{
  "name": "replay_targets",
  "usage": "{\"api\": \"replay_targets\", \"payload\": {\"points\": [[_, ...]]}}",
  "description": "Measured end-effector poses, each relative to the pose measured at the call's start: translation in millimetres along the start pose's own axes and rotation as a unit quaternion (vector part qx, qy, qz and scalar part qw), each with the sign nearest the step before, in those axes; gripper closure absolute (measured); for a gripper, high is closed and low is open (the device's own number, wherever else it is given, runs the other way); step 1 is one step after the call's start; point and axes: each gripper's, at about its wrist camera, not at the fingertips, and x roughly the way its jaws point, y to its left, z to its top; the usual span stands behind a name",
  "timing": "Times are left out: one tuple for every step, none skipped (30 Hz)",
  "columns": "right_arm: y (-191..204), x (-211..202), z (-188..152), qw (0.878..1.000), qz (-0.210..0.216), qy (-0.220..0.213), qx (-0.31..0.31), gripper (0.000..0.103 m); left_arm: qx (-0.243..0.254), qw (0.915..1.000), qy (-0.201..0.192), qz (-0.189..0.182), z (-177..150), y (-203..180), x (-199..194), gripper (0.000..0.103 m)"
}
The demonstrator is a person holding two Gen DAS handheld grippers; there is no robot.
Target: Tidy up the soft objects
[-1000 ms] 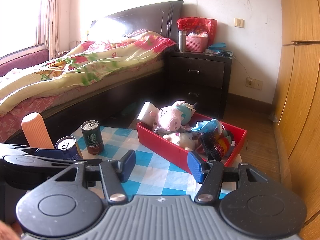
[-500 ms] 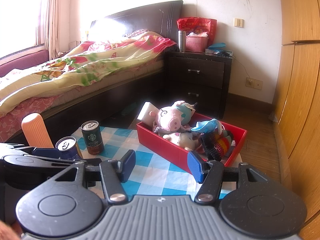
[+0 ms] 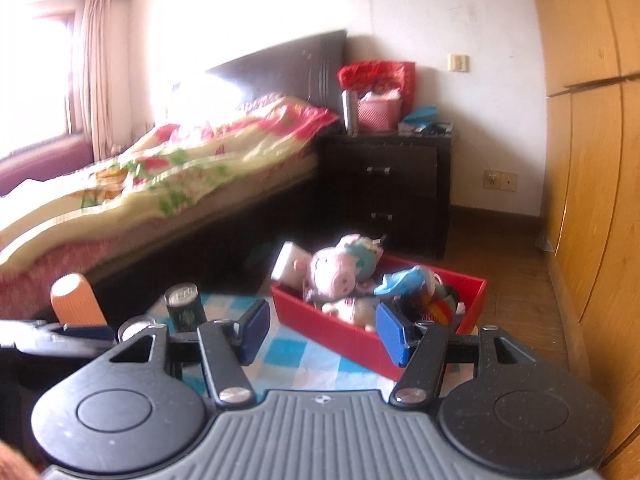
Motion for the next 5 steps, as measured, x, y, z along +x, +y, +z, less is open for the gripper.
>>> {"api": "replay_targets", "payload": {"points": [[-2.2, -1.3, 1.6, 1.000, -0.001, -0.006, 0.007, 0.062, 0.002, 1.0000, -0.008, 0.000, -0.1, -0.6, -1.7, 0.005], [-4.7, -2.5, 2.9, 1.000, -0.003, -0.011, 0.014, 0.062, 0.005, 0.9999, -0.014, 0.001, 0.1, -1.5, -3.0, 0.005], [-6.6, -3.0, 4.4, 1.000, -0.004, -0.013, 0.017, 0.062, 0.008, 0.9998, -0.017, 0.002, 0.4, -2.2, -3.8, 0.005], [-8.6, -3.6, 5.6, 1.000, -0.006, -0.016, 0.022, 0.062, 0.010, 0.9998, -0.020, 0.002, 0.6, -3.0, -4.1, 0.005], [-10.3, -4.2, 6.5, 0.999, -0.008, -0.018, 0.027, 0.061, 0.012, 0.9997, -0.020, 0.004, 1.0, -3.6, -3.4, 0.005]]}}
